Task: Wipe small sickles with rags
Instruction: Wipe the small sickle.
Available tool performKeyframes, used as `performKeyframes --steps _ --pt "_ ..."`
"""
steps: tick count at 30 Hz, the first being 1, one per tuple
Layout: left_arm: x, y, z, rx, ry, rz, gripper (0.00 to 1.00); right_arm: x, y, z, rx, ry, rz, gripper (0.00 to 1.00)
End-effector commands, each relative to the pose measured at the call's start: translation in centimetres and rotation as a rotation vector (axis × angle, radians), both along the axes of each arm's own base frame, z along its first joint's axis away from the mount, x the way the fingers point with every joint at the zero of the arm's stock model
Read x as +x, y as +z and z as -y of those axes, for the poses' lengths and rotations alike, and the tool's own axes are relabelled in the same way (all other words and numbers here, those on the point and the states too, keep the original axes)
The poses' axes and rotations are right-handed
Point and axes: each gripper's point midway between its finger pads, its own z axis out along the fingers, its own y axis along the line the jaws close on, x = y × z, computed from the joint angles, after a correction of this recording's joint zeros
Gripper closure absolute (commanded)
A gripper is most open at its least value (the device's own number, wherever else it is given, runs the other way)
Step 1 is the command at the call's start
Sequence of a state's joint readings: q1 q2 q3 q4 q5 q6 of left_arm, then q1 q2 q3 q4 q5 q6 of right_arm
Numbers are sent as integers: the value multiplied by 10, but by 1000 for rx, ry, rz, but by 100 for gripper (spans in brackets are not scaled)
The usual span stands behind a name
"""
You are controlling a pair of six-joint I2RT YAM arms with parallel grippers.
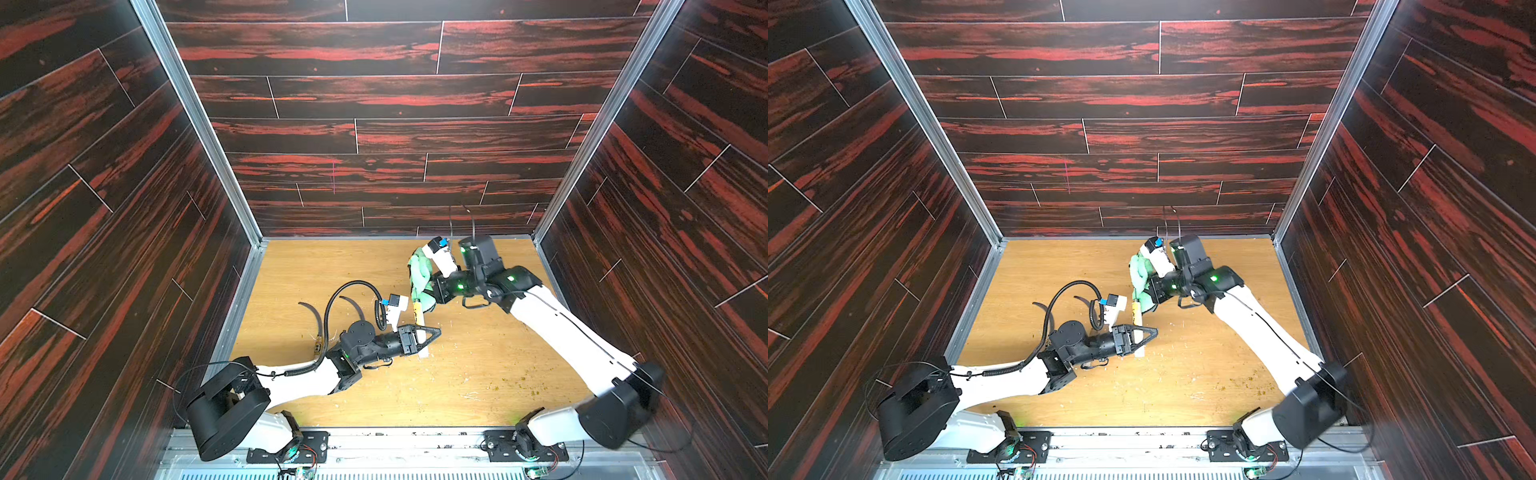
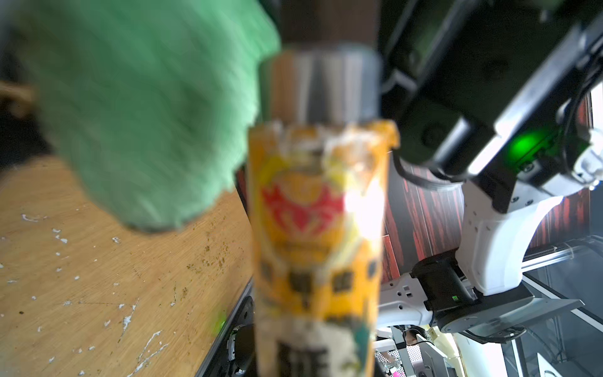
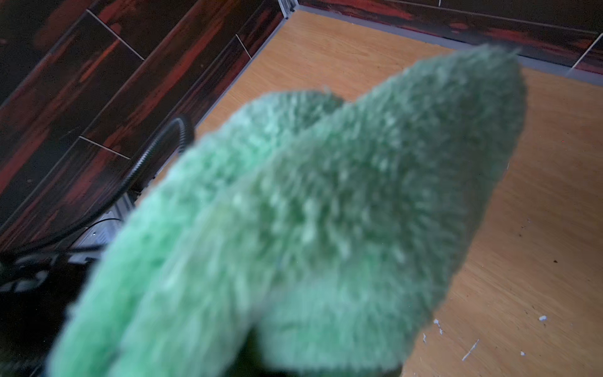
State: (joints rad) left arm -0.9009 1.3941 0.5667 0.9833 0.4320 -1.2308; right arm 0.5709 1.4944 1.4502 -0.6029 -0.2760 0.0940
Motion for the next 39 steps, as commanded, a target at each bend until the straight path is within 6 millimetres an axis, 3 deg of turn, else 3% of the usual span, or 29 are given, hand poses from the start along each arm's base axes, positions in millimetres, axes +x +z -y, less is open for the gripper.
performKeyframes --steps 1,8,11,19,24,30,34,39 --pt "-13 33 3 -73 -59 102 100 24 0 -3 -8 -22 14 100" --pt "-12 28 0 -63 -41 99 100 55 7 14 -47 -124 40 100" --pt "-6 21 -4 -45 0 91 100 53 14 25 -61 -170 66 100" --pt "15 0 -12 10 71 49 100 1 46 48 -14 -147 111 100" --pt "23 -33 -3 280 49 42 100 -36 52 45 -14 -76 103 100" --pt "28 -53 -1 487 23 58 100 -39 23 36 -82 -69 37 100" --pt "23 -58 4 507 -8 73 100 -34 -5 32 -151 -76 -23 100" --pt "12 -65 6 582 -60 111 100 -30 -25 22 -201 -41 -53 100"
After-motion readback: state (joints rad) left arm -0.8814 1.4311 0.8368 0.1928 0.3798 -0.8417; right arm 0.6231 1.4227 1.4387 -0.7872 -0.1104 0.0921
